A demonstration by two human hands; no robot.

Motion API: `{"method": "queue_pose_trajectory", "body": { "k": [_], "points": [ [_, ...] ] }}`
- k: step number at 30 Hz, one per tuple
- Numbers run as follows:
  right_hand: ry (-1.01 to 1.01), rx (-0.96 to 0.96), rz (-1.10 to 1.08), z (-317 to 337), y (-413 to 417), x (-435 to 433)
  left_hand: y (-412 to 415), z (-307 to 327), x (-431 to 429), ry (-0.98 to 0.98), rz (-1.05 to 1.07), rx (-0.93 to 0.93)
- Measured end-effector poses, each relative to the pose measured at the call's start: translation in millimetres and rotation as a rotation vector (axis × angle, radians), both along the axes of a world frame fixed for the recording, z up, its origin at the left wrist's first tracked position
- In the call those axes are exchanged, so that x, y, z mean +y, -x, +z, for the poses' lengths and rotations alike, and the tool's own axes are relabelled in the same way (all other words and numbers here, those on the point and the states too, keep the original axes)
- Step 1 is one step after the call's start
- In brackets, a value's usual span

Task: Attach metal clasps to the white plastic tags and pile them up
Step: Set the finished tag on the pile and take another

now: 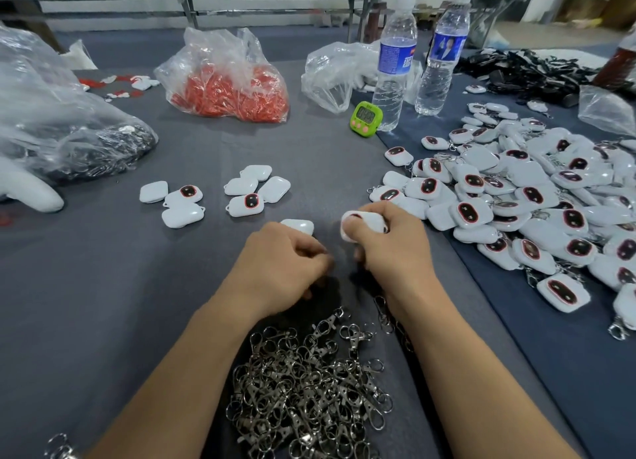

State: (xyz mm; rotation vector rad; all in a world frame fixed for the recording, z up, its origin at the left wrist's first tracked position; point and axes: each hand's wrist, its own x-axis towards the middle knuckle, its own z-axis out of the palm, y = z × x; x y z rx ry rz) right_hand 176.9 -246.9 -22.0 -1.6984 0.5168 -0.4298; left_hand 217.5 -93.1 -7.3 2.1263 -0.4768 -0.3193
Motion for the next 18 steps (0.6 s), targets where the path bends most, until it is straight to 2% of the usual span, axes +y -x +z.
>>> {"method": "queue_pose_trajectory", "body": {
  "k": [2,4,6,9,13,18],
  "points": [
    [-0.184,-0.016,0.013,1.4,-0.7,-1.2,4.1,11.7,1.8,-0.263,-0.216,-0.047],
    [-0.261,-0.037,0.034,2.4,-1.5,-0.3,8.5,17.5,0.9,-0.43,-0.376,-0.05],
    [-0.276,-0.05,0.046,3.6,-1.5,0.5,12.3,18.9,-3.6,-0.461,-0.406,-0.069],
    [-0.23,-0.041,0.075,4.8,0.8,-0.7,12.3,16.3,-6.9,-0.423,-0.339,-0.101],
    [-0.194,-0.061,0.115,4.3,3.8,-2.4,7.2,6.7,-3.9,-0.19,-0.21,-0.03],
    [-0.282,-0.103,0.12,4.9,2.1,-1.3,4.9,5.0,-3.4,0.411,0.117,0.307]
  ]
}}
